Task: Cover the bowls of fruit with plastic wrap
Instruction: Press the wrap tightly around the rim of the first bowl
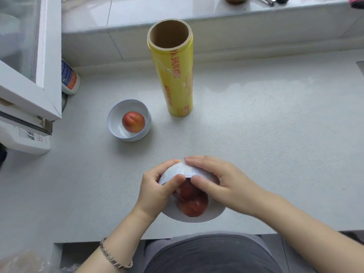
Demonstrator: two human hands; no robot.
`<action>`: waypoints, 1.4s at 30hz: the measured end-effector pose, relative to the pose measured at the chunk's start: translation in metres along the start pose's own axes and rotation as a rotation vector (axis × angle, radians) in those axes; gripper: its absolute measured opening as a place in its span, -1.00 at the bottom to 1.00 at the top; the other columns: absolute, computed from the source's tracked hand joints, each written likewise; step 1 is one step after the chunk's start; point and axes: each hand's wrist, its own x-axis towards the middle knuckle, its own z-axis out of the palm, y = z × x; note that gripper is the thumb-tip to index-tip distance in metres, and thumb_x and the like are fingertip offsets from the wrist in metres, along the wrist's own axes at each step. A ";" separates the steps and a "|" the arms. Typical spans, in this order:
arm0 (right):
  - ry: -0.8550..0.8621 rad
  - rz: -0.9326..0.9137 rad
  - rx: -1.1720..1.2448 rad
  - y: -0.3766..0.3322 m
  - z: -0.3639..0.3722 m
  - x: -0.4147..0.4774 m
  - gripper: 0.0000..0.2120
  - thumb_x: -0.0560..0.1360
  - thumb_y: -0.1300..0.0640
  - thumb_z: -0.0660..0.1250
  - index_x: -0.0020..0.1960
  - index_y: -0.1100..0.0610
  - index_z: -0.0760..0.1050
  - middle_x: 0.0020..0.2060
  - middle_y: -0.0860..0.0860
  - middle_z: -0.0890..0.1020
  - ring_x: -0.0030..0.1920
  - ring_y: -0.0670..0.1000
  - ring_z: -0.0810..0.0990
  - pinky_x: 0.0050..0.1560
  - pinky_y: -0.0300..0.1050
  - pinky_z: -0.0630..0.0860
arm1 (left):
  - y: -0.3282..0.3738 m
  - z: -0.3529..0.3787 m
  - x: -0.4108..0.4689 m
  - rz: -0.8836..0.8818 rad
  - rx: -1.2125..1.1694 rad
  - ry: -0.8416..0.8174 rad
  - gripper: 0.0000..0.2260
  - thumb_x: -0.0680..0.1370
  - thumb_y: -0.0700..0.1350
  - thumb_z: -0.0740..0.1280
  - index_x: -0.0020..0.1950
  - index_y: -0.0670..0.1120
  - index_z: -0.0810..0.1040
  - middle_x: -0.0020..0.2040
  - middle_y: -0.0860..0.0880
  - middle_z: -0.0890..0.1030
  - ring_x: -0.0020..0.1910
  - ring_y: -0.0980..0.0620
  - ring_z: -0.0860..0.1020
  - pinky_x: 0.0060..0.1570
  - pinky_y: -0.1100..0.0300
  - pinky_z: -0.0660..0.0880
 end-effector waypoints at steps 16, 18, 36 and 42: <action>0.000 0.368 0.467 0.035 -0.012 0.000 -0.63 0.41 -0.22 0.21 0.17 -0.15 0.47 0.05 -0.17 0.61 0.06 -0.18 0.58 0.08 -0.17 0.49 | 0.008 0.020 0.019 -0.516 -0.288 0.174 -0.45 0.28 0.26 0.33 -0.11 -0.23 0.62 -0.17 -0.18 0.67 -0.19 -0.09 0.61 -0.07 0.09 0.51; 0.029 0.390 0.495 0.035 -0.012 -0.003 -0.73 0.48 -0.20 0.16 0.09 -0.16 0.50 -0.12 -0.13 0.63 -0.13 -0.15 0.61 -0.13 -0.19 0.53 | 0.011 0.022 0.024 -0.636 -0.350 0.120 -0.44 0.26 0.28 0.35 -0.04 -0.17 0.64 -0.10 -0.16 0.69 -0.11 -0.10 0.66 0.01 0.05 0.55; 0.903 0.600 0.816 0.098 -0.059 0.054 -0.69 0.60 -0.06 0.04 0.11 0.17 0.34 -0.12 0.06 0.51 -0.20 0.05 0.55 -0.37 -0.06 0.63 | 0.017 0.015 0.075 -0.526 0.117 -0.020 -0.87 0.57 0.01 0.24 -0.14 0.01 0.47 -0.04 -0.04 0.54 0.00 -0.02 0.57 0.09 0.08 0.45; 0.981 0.674 0.825 0.120 -0.081 0.091 -0.58 0.59 -0.08 0.05 0.26 0.22 0.32 0.13 0.15 0.46 0.05 0.17 0.52 -0.08 0.11 0.54 | 0.001 0.001 0.075 -0.591 0.172 -0.006 -0.88 0.57 -0.06 0.24 -0.14 -0.03 0.49 -0.05 -0.07 0.56 -0.04 -0.04 0.57 0.05 0.08 0.46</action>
